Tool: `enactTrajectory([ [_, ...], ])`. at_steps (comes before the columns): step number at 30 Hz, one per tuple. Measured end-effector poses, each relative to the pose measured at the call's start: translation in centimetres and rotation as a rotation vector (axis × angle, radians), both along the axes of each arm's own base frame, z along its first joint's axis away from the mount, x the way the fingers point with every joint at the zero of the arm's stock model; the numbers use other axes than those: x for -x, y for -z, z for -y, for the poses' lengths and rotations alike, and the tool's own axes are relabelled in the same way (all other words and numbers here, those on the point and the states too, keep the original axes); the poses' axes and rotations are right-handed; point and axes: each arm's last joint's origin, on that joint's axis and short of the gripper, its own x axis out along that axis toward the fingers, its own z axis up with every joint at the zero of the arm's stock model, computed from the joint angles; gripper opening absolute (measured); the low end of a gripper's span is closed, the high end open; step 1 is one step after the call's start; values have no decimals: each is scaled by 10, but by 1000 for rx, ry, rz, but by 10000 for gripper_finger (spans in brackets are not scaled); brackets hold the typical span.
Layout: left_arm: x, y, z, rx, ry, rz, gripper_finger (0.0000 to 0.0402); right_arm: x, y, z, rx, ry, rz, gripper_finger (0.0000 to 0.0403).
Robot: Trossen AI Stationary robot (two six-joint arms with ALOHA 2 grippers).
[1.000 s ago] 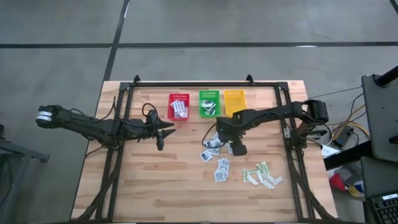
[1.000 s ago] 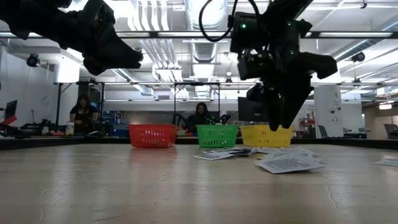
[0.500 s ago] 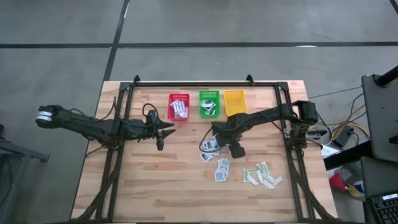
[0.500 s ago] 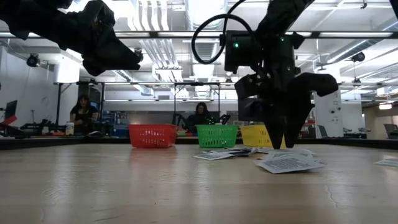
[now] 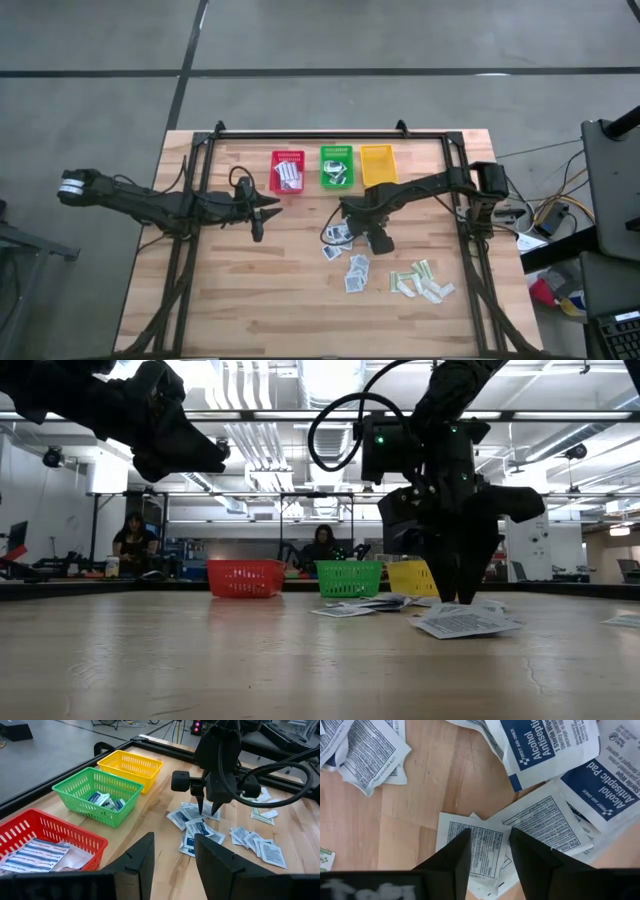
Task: Pick & Place First Aid Supplies
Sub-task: Put the alcohol pad into the green basket
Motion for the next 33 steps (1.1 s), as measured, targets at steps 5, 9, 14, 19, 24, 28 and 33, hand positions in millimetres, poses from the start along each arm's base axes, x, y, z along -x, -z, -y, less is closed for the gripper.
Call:
enactTrajectory([
  [5,0,0,0,0,0,0,133,0,0,0,0,0,1,116],
  [9,0,0,0,0,0,0,133,0,0,0,0,1,2,102],
  [14,0,0,0,0,0,0,133,0,0,0,0,1,1,84],
  [19,0,0,0,0,0,0,133,0,0,0,24,12,-1,67],
  [24,0,0,0,0,0,0,133,0,0,1,30,14,-2,54],
  [28,0,0,0,0,0,0,133,0,0,1,46,32,-6,44],
  [33,0,0,0,0,0,0,133,0,1,1,51,36,-6,28],
])
